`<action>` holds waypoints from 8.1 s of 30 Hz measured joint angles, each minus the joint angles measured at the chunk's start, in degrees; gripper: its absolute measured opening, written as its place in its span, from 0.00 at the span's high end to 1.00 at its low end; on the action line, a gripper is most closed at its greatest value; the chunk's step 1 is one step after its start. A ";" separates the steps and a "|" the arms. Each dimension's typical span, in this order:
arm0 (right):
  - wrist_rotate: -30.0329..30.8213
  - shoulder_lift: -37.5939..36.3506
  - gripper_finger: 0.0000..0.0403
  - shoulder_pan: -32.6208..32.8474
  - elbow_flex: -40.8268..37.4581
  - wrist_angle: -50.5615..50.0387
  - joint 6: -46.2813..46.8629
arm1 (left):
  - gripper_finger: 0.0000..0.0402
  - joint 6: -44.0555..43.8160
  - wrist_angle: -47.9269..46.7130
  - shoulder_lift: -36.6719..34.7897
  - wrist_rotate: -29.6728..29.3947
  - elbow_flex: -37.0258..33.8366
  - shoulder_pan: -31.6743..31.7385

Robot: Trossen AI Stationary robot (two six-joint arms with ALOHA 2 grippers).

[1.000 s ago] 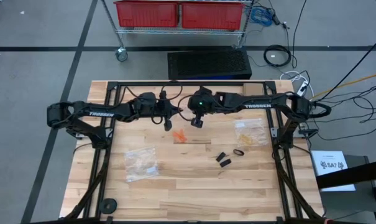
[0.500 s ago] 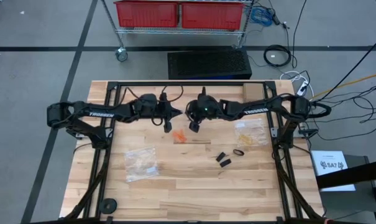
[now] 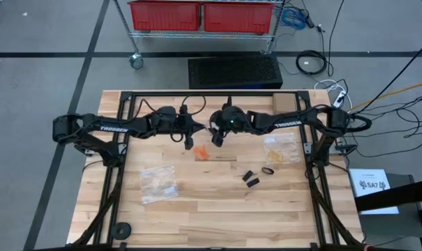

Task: Sort rubber bands
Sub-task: Open the top transparent zip bag, then put the black rubber band into the transparent zip bag

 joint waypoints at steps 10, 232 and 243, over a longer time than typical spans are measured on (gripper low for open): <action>-7.55 -4.59 0.48 -0.06 0.02 -4.87 -0.16 | 1.00 0.02 -0.05 0.00 -0.54 -0.28 0.58; -9.38 -11.70 0.99 0.90 -0.15 -13.24 -4.54 | 1.00 -3.06 7.19 0.04 8.70 0.26 0.37; -14.96 -12.30 0.76 1.08 -0.15 -14.85 -3.54 | 1.00 -5.62 7.62 0.04 8.68 0.22 0.35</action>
